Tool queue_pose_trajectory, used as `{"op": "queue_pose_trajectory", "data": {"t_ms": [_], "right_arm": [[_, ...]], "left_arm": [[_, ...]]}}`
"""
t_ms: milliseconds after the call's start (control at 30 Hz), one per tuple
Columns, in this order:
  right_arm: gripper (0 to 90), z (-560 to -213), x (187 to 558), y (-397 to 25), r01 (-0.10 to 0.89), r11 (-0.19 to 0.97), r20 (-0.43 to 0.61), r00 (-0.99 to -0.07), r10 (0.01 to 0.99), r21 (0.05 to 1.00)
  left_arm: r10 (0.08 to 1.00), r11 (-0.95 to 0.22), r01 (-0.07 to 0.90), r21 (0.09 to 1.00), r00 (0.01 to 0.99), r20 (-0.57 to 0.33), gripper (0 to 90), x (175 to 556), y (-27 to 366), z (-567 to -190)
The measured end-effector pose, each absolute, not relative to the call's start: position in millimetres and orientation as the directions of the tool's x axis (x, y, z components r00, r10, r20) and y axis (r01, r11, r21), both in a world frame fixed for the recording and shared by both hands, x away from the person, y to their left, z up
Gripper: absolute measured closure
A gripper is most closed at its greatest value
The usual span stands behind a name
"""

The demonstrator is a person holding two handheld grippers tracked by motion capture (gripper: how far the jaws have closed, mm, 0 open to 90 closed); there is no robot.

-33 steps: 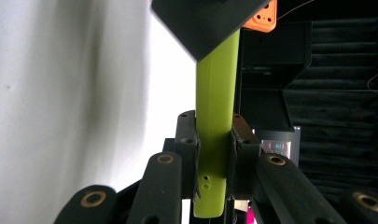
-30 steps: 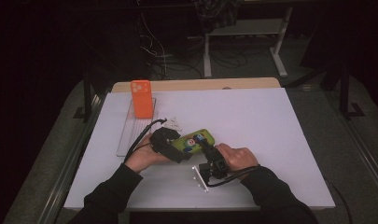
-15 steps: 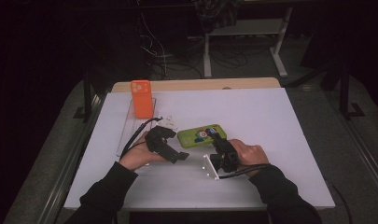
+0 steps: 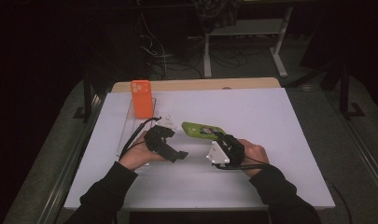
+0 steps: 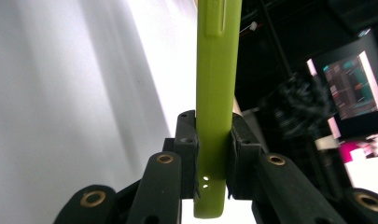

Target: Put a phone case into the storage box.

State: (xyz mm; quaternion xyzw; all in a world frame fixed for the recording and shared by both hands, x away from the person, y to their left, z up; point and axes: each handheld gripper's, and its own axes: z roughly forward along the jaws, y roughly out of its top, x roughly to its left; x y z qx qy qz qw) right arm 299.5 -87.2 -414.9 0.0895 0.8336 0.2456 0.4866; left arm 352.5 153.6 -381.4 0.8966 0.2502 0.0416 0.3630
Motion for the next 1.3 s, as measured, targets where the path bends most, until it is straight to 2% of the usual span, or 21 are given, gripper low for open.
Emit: {"op": "queue_pose_trajectory", "data": {"t_ms": [133, 533, 700, 1033, 1167, 1300], "right_arm": [[75.5, -411.9, 302.2, -89.9, -0.010, 0.804, -0.676, -0.547, 0.493, 0.595], [75.6, -405.7, 312.7, -97.4, 0.139, 0.647, -0.415, -0.663, 0.623, 0.749], [75.6, -403.2, 317.8, -101.6, 0.206, 0.570, -0.298, -0.686, 0.664, 0.795], [75.5, -403.1, 327.1, -111.5, 0.373, 0.401, -0.042, -0.687, 0.725, 0.837], [75.6, -405.7, 330.3, -113.8, 0.439, 0.325, 0.070, -0.675, 0.734, 0.838], [75.6, -407.3, 331.9, -113.6, 0.462, 0.296, 0.117, -0.677, 0.727, 0.836]], "left_arm": [[0.457, -0.650, 0.392, 0.651, 0.886, -0.078, 0.0, 354.7, 155.4, -381.0], [0.497, -0.600, 0.432, 0.673, 0.861, -0.110, 0.0, 353.9, 153.6, -384.0], [0.493, -0.615, 0.421, 0.667, 0.865, -0.091, 0.0, 355.5, 155.8, -382.4], [0.526, -0.586, 0.426, 0.689, 0.847, -0.076, 0.0, 358.3, 159.3, -380.2], [0.545, -0.551, 0.449, 0.704, 0.832, -0.105, 0.0, 359.2, 160.5, -378.6], [0.560, -0.507, 0.458, 0.730, 0.819, -0.125, 0.0, 360.9, 161.7, -375.9]]}}
